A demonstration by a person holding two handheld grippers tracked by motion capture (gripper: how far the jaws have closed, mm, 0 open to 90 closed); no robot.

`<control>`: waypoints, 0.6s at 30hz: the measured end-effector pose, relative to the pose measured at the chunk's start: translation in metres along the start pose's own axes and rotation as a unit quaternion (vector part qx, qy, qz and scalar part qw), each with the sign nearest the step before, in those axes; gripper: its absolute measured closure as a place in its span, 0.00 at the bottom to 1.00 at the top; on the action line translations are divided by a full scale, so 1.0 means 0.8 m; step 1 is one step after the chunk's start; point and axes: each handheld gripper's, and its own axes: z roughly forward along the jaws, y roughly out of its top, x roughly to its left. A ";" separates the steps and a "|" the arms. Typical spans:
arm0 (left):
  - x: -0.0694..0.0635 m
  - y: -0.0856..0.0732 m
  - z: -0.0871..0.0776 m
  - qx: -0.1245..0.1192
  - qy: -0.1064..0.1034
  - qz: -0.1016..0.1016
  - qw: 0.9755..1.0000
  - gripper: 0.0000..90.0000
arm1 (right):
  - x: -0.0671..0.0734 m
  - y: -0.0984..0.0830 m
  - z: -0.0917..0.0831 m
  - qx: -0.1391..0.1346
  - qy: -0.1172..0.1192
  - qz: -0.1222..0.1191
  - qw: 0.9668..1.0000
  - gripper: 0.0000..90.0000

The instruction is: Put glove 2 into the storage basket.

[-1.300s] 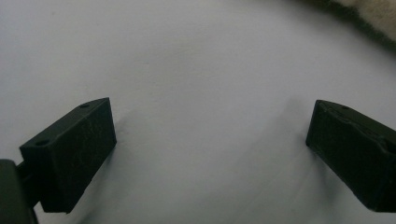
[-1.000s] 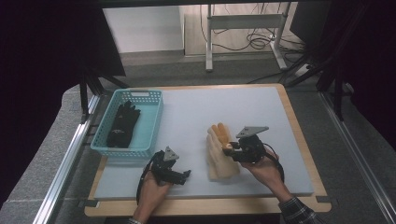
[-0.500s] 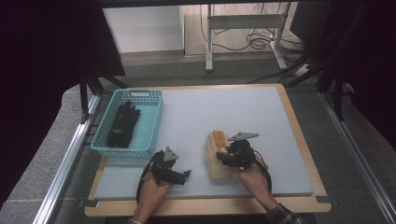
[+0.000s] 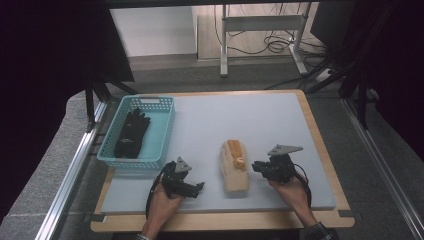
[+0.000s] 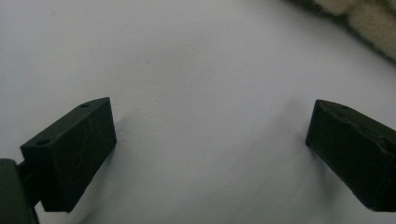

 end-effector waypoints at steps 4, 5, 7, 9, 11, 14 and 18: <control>0.001 -0.003 -0.004 0.002 0.008 -0.004 1.000 0.03 | 0.005 -0.017 0.011 0.012 0.031 -0.015 0.999 0.94; 0.002 -0.004 -0.005 0.002 0.009 -0.005 1.000 0.02 | 0.008 -0.018 0.014 0.014 0.037 -0.020 0.999 0.94; 0.006 -0.007 -0.009 0.004 0.014 -0.009 1.000 0.02 | 0.014 -0.020 0.020 0.021 0.041 -0.026 0.999 0.94; 0.010 -0.011 -0.013 0.004 0.020 -0.015 1.000 0.02 | 0.023 -0.020 0.027 0.025 0.046 -0.037 0.998 0.94; 0.012 -0.013 -0.014 0.004 0.021 -0.018 1.000 0.02 | 0.028 -0.020 0.031 0.023 0.050 -0.040 0.998 0.94; 0.014 -0.016 -0.016 0.005 0.021 -0.022 1.000 0.01 | 0.037 -0.018 0.037 0.024 0.058 -0.046 0.997 0.94; 0.017 -0.017 -0.019 0.009 0.031 -0.023 0.999 0.00 | 0.051 -0.013 0.048 0.024 0.069 -0.055 0.996 0.94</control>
